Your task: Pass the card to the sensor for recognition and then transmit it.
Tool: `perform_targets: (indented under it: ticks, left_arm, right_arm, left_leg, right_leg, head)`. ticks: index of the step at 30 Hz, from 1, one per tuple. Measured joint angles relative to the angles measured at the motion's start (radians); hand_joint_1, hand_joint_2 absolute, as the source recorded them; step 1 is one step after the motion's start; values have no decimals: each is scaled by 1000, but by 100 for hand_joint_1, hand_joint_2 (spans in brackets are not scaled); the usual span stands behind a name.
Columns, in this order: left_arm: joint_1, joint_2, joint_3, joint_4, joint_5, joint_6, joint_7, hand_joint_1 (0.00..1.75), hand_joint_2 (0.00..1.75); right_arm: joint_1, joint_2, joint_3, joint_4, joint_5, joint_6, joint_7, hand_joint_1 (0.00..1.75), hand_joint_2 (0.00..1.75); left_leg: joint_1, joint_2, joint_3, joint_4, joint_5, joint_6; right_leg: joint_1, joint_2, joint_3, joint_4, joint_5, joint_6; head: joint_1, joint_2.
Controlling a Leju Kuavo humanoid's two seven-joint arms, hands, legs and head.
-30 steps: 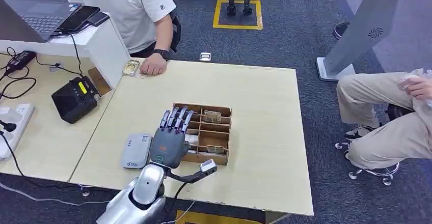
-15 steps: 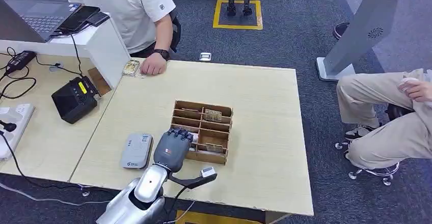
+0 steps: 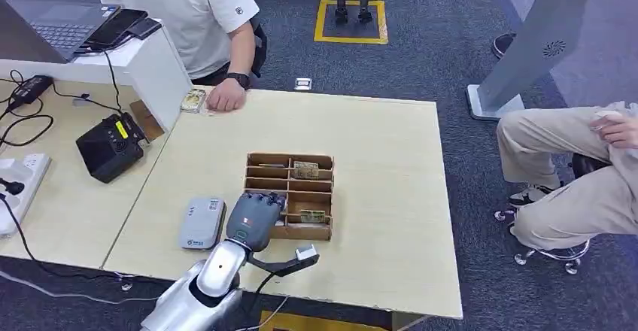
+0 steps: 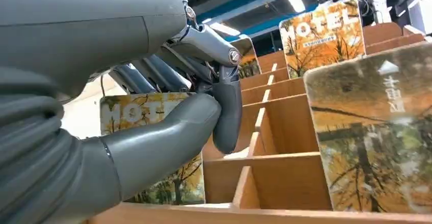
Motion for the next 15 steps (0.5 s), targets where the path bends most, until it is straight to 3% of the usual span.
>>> perform_targets:
  ticks: [8, 15]
  left_arm:
    - [1, 0, 0, 0, 0, 50, -10, 175, 175]
    - [11, 0, 3, -3, 3, 180, -41, 175, 175]
  right_arm:
    - [0, 0, 0, 0, -3, 0, -11, 0, 175]
    - [0, 0, 0, 0, -5, 0, -20, 0, 175]
  left_leg:
    - [0, 0, 0, 0, 0, 0]
    - [0, 0, 0, 0, 0, 0]
  right_leg:
    - [0, 0, 0, 0, 0, 0]
    - [0, 0, 0, 0, 0, 0]
  head:
    - [0, 0]
    - [0, 0]
